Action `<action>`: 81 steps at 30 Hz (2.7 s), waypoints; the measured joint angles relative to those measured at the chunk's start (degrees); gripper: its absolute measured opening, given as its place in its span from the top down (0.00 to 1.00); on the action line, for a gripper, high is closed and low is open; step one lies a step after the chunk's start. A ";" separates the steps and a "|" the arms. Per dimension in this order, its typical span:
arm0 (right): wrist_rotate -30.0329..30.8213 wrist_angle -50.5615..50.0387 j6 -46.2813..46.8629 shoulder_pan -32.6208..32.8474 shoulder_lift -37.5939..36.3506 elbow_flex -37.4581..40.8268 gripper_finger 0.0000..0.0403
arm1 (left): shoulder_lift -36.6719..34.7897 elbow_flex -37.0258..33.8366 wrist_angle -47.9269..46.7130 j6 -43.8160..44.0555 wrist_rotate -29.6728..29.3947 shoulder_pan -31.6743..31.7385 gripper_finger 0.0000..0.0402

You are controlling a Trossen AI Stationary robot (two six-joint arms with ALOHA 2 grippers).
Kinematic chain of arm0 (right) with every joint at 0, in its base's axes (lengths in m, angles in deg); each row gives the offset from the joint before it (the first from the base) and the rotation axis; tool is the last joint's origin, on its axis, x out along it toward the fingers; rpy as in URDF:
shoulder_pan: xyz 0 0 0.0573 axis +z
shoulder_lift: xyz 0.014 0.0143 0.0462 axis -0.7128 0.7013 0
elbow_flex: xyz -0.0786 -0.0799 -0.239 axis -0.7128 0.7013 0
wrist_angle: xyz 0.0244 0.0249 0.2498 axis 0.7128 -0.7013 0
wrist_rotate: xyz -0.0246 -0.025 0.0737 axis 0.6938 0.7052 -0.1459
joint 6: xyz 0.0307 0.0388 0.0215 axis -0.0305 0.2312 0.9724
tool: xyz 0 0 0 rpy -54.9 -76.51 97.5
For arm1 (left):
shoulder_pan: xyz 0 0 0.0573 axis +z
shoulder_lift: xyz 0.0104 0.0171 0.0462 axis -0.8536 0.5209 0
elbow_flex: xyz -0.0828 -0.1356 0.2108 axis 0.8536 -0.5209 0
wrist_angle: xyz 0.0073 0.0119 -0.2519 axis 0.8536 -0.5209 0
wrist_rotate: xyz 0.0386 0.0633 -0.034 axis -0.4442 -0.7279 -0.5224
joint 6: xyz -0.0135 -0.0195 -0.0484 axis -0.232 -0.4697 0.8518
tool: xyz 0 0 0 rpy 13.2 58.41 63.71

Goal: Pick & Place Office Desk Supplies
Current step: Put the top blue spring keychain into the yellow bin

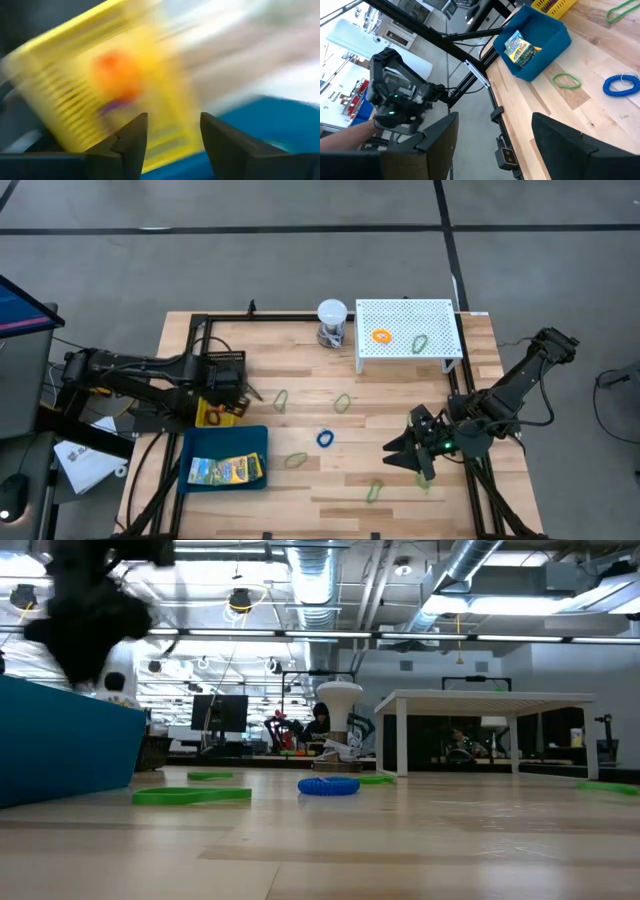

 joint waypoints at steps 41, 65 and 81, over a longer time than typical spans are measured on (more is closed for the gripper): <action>-1.97 -0.36 2.68 2.23 -0.02 0.00 0.38 | 54.64 32.92 39.10 -42.10 -4.84 -9.11 0.62; -2.43 -0.44 1.65 2.10 -0.02 0.00 0.38 | 57.06 27.93 44.78 -37.30 -2.88 -8.48 0.80; -2.43 -0.28 2.72 2.12 -0.02 0.00 0.38 | 52.99 27.56 48.26 -34.93 -5.13 -7.15 1.00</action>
